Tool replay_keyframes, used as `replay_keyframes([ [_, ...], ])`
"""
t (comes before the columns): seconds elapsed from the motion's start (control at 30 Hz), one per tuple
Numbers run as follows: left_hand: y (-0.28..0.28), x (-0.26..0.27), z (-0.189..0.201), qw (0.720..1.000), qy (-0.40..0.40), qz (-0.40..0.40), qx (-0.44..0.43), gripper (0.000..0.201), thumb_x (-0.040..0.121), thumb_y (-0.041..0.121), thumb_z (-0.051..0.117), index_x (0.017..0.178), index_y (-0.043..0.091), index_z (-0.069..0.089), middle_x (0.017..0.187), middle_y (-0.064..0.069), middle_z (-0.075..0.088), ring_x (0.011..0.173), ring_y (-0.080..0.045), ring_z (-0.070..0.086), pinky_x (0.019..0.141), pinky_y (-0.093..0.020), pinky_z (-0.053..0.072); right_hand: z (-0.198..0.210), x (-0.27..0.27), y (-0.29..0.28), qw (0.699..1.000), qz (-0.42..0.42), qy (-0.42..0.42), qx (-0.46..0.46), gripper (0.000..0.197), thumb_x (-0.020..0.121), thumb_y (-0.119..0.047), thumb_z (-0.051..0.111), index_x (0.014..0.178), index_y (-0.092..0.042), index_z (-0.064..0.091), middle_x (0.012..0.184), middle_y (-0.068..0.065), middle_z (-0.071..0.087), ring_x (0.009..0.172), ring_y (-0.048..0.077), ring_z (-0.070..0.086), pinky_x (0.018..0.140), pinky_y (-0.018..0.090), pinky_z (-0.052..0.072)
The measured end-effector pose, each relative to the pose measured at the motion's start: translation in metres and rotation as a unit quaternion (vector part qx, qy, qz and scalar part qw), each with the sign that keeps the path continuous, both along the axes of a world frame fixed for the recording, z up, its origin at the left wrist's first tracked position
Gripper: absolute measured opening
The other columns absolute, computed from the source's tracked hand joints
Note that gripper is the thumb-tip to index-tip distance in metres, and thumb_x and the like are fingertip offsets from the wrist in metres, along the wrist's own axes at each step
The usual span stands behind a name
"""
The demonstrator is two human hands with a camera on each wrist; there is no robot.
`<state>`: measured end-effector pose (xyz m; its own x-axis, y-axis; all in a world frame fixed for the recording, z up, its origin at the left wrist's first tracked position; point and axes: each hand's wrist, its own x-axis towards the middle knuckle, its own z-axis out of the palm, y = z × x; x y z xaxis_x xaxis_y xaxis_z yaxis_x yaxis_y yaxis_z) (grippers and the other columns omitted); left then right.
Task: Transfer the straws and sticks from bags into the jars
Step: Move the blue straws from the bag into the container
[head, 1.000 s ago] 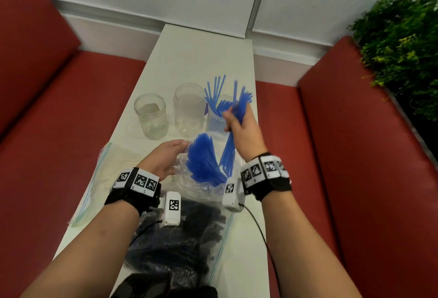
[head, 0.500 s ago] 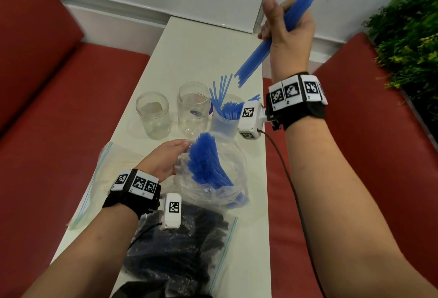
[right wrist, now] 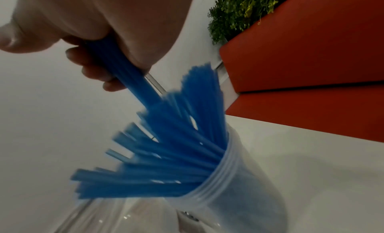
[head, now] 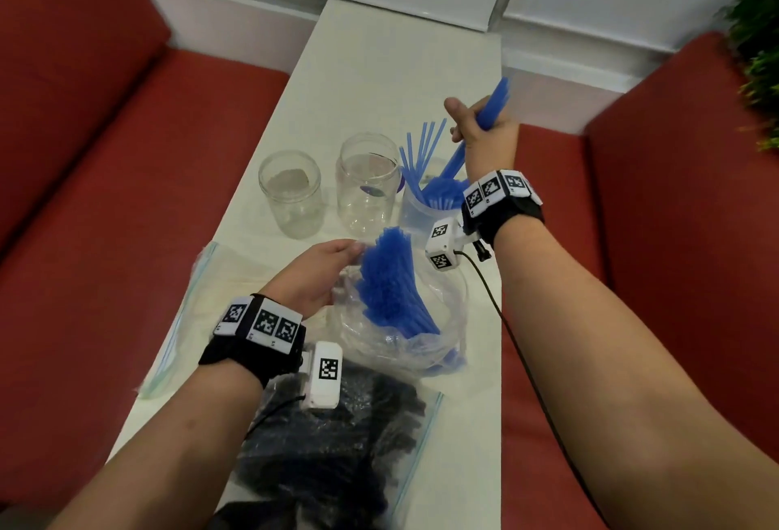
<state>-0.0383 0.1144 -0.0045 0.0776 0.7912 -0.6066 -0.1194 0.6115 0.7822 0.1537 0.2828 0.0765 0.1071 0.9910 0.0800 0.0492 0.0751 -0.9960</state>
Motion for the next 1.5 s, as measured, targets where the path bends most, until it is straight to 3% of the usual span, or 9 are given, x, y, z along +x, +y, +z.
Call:
replay_keyframes([
  [0.17, 0.006, 0.002, -0.001, 1.000, 0.008, 0.007, -0.013, 0.027, 0.107, 0.031, 0.050, 0.113, 0.023, 0.074, 0.118, 0.004, 0.074, 0.101, -0.031, 0.060, 0.100, -0.054, 0.050, -0.023, 0.003, 0.000, 0.997, 0.021, -0.058, -0.049, 0.036, 0.082, -0.031, 0.082, 0.078, -0.008, 0.055, 0.070, 0.009, 0.063, 0.066, 0.016, 0.058, 0.073, 0.036, 0.051],
  [0.37, 0.006, 0.004, 0.003, 1.000, 0.006, 0.003, -0.011, 0.026, 0.107, 0.029, 0.049, 0.114, 0.021, 0.073, 0.122, 0.000, 0.071, 0.099, -0.031, 0.061, 0.097, -0.053, 0.052, -0.006, 0.006, 0.013, 0.996, 0.035, -0.085, 0.017, 0.020, 0.084, -0.009, 0.075, 0.094, -0.015, 0.059, 0.084, 0.019, 0.071, 0.076, 0.018, 0.062, 0.078, 0.035, 0.052],
  [0.47, 0.006, 0.003, 0.003, 1.000, 0.011, -0.001, -0.012, 0.026, 0.107, 0.030, 0.050, 0.114, 0.022, 0.073, 0.120, 0.001, 0.072, 0.099, -0.030, 0.062, 0.098, -0.054, 0.052, -0.004, 0.004, 0.011, 0.983, -0.018, -0.149, 0.103, 0.008, 0.088, -0.014, 0.068, 0.095, -0.017, 0.064, 0.080, -0.007, 0.067, 0.077, 0.005, 0.061, 0.085, 0.032, 0.050],
  [0.53, 0.006, 0.004, 0.003, 1.000, 0.006, -0.001, -0.012, 0.026, 0.107, 0.030, 0.049, 0.115, 0.022, 0.072, 0.122, 0.001, 0.071, 0.102, -0.031, 0.064, 0.096, -0.052, 0.054, -0.014, 0.002, 0.005, 0.942, -0.016, -0.315, 0.113, 0.024, 0.099, -0.035, 0.056, 0.115, -0.021, 0.066, 0.111, -0.009, 0.070, 0.116, 0.010, 0.060, 0.120, 0.045, 0.027],
  [0.6, 0.006, 0.005, 0.004, 1.000, 0.004, 0.000, -0.010, 0.027, 0.107, 0.031, 0.049, 0.115, 0.022, 0.073, 0.121, 0.001, 0.072, 0.106, -0.033, 0.065, 0.095, -0.051, 0.054, -0.027, 0.001, -0.005, 0.862, 0.073, -0.501, 0.032, 0.051, 0.103, -0.057, 0.035, 0.145, -0.030, 0.049, 0.150, -0.004, 0.050, 0.151, 0.026, 0.025, 0.123, 0.053, -0.007],
  [0.7, 0.002, 0.005, 0.004, 1.000, -0.001, -0.001, -0.006, 0.027, 0.107, 0.031, 0.049, 0.113, 0.022, 0.074, 0.117, 0.003, 0.073, 0.103, -0.032, 0.065, 0.092, -0.050, 0.056, -0.041, 0.003, -0.013, 0.780, 0.152, -0.607, -0.020, 0.061, 0.103, -0.064, 0.020, 0.156, -0.036, 0.029, 0.163, 0.002, 0.031, 0.155, 0.031, 0.002, 0.120, 0.060, -0.013],
  [0.87, -0.005, 0.004, 0.007, 1.000, 0.005, -0.005, 0.003, 0.027, 0.107, 0.031, 0.049, 0.113, 0.024, 0.074, 0.117, 0.003, 0.074, 0.096, -0.025, 0.069, 0.076, -0.038, 0.060, -0.018, 0.017, -0.027, 0.907, 0.022, -0.403, 0.121, 0.043, 0.105, -0.043, 0.044, 0.143, -0.025, 0.052, 0.144, 0.003, 0.054, 0.145, 0.023, 0.035, 0.123, 0.045, 0.014],
  [1.0, -0.012, 0.005, 0.011, 1.000, 0.011, -0.006, 0.007, 0.027, 0.106, 0.031, 0.050, 0.118, 0.022, 0.072, 0.120, 0.001, 0.072, 0.105, -0.029, 0.069, 0.077, -0.037, 0.059, -0.008, 0.025, -0.073, 0.985, 0.062, -0.149, 0.054, 0.026, 0.091, -0.013, 0.052, 0.112, -0.027, 0.062, 0.095, -0.004, 0.066, 0.081, 0.010, 0.067, 0.076, 0.029, 0.057],
  [1.5, -0.037, 0.030, 0.018, 1.000, -0.021, 0.016, 0.005, 0.027, 0.106, 0.030, 0.050, 0.122, 0.017, 0.068, 0.123, -0.002, 0.070, 0.115, -0.038, 0.066, 0.089, -0.054, 0.059, -0.091, 0.071, -0.220, 0.903, 0.340, -0.176, -0.195, 0.074, 0.073, -0.007, 0.067, 0.131, -0.038, 0.034, 0.135, -0.003, 0.046, 0.124, 0.016, 0.053, 0.104, 0.033, 0.047],
])
